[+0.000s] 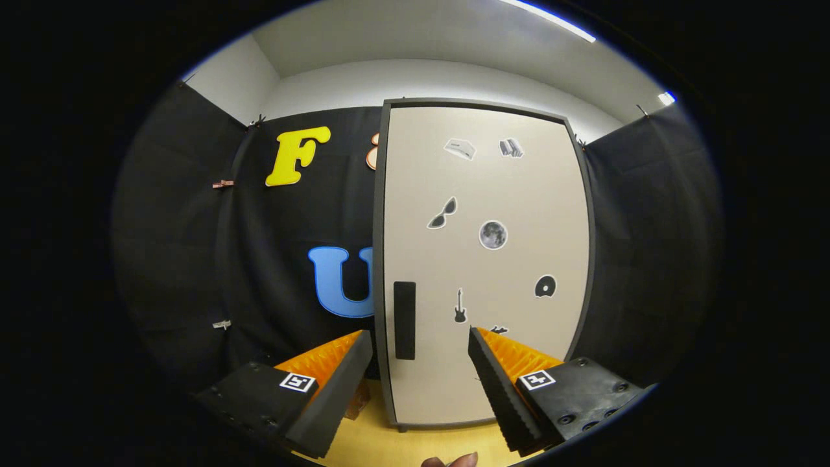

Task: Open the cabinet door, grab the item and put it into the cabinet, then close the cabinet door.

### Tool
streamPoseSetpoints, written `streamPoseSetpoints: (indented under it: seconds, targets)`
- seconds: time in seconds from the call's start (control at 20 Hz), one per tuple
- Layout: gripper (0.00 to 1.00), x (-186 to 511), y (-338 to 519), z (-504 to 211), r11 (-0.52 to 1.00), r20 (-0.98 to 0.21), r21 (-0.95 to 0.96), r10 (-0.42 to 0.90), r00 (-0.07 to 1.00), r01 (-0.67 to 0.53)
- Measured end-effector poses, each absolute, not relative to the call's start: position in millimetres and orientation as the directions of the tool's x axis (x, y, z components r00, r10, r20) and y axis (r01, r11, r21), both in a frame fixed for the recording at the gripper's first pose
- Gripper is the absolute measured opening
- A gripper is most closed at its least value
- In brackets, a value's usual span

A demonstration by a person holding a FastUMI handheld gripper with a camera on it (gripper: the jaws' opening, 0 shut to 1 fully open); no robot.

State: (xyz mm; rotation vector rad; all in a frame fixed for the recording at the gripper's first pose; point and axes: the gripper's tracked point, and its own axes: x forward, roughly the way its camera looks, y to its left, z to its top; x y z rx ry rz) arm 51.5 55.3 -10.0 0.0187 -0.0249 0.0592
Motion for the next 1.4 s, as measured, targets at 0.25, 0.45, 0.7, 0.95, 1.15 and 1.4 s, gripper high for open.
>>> streamPoseSetpoints:
  seconds: [0.25, 0.45, 0.7, 0.95, 1.15, 1.4]
  targets:
    - [0.97, 99, 59, -20, 0.999, 0.028, 0.011, 0.046, 0.999, -0.046]
    - [0.98, 134, 61, -32, 0.998, -0.001, 0.055, 0.029, 1.0, -0.029]
    - [0.98, 169, 63, -48, 0.997, -0.037, 0.076, 0.017, 0.999, -0.015]
    - [0.82, 193, 71, -68, 0.999, -0.069, 0.038, 0.021, 0.997, -0.018]
    - [0.54, 193, 77, -68, 1.0, -0.05, -0.024, 0.016, 0.999, -0.018]
    - [0.2, 191, 76, -68, 0.999, -0.074, -0.029, 0.029, 0.997, -0.031]
